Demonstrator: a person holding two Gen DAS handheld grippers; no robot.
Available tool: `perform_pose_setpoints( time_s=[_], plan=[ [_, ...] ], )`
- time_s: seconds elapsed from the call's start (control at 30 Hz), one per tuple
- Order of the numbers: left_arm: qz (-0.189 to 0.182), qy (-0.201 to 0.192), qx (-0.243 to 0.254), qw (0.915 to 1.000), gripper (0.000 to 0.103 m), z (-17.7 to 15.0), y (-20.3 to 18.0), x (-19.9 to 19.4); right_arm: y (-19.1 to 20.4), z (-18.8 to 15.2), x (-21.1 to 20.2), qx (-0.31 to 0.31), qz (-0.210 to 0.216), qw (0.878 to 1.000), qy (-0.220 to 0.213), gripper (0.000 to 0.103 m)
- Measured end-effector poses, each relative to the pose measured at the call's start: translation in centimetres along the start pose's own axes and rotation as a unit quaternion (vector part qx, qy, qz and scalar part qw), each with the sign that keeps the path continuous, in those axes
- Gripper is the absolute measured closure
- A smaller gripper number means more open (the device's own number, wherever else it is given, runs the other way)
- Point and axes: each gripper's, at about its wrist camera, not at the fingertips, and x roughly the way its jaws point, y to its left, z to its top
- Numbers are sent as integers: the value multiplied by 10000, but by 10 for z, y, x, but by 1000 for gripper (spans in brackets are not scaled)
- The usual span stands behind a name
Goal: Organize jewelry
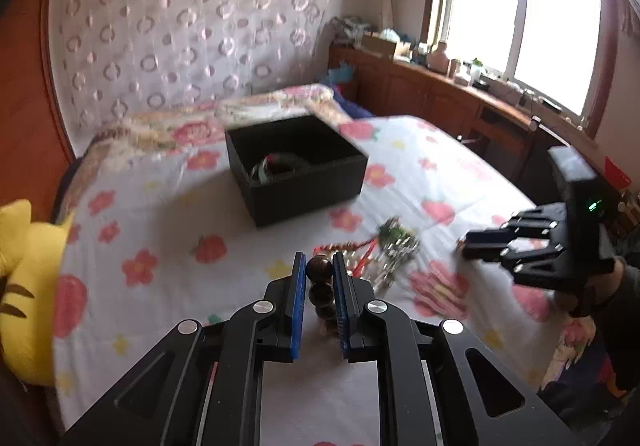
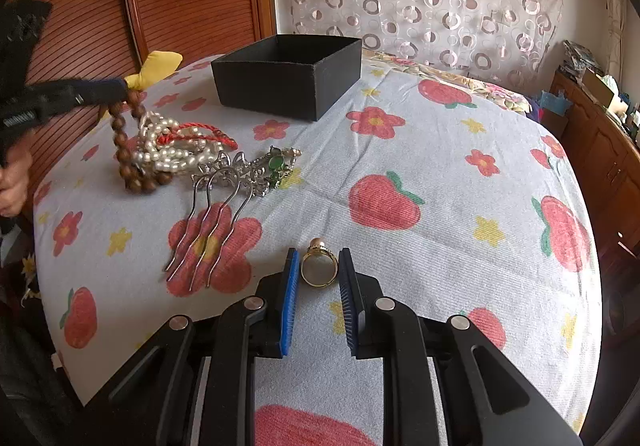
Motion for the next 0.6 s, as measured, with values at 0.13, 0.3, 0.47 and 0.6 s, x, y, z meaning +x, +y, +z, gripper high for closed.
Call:
perform_pose_setpoints(
  time_s=[0.13, 0.3, 0.47, 0.6],
  plan=[
    [6, -258, 51, 9997, 91, 13, -9, -18, 0, 0, 0, 1, 1, 10000, -1, 81],
    [65, -543, 110, 9984, 91, 26, -11, -39, 0, 0, 0, 3, 4, 10000, -2, 81],
    [209, -652, 108, 9976, 91, 31, -6, -47, 0, 0, 0, 3, 3, 10000, -2, 81],
    [267, -661, 18, 9975, 91, 32, 1, -48, 0, 0, 0, 1, 1, 10000, -3, 81]
  ],
)
